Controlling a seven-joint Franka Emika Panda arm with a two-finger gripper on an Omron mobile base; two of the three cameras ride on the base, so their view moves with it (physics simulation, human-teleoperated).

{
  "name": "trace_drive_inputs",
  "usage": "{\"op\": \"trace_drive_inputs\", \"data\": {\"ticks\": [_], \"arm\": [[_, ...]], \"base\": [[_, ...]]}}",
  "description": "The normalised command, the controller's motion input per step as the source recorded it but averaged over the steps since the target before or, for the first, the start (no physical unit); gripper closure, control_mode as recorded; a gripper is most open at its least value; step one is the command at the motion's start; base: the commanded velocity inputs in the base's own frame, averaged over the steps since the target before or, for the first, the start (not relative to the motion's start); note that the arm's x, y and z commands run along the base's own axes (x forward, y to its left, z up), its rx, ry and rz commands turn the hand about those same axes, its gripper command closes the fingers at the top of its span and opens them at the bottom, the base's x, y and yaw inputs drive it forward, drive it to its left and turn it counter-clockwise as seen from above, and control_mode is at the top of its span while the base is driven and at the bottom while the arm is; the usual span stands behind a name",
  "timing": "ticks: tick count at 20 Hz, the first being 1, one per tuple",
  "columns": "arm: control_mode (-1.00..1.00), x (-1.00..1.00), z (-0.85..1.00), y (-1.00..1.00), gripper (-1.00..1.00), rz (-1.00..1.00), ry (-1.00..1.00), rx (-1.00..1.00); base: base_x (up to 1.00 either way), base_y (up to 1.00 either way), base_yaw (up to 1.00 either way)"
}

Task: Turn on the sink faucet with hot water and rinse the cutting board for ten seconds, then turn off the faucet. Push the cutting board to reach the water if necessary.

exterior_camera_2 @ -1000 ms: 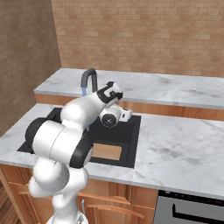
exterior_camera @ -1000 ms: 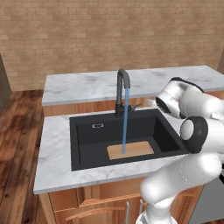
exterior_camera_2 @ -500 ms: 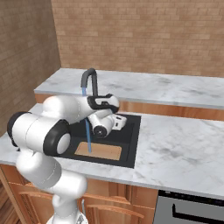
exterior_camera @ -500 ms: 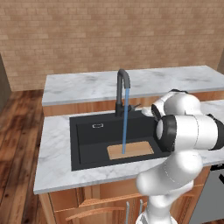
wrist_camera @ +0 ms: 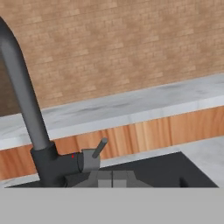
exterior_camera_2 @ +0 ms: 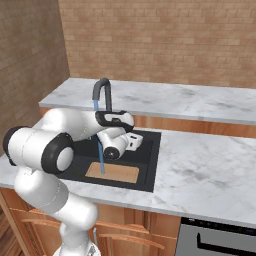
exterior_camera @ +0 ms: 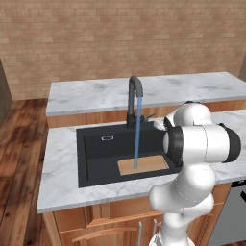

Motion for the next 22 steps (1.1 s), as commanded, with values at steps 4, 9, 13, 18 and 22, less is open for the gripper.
{"op": "trace_drive_inputs", "data": {"ticks": [4,9,13,18,22], "arm": [[-1.00,0.02,0.00,0.00,1.00,0.01,0.00,0.00],[-1.00,0.06,0.00,0.00,1.00,0.02,0.00,0.00],[-1.00,0.14,0.00,-0.01,1.00,0.02,0.00,0.00],[-1.00,0.20,0.00,-0.20,1.00,0.05,0.00,0.01],[-1.00,0.09,0.00,-0.34,1.00,0.09,0.00,0.02]], "base": [[0.00,0.00,0.00],[0.00,0.00,0.00],[0.00,0.00,0.00],[0.00,0.00,0.00],[0.00,0.00,0.00]]}}
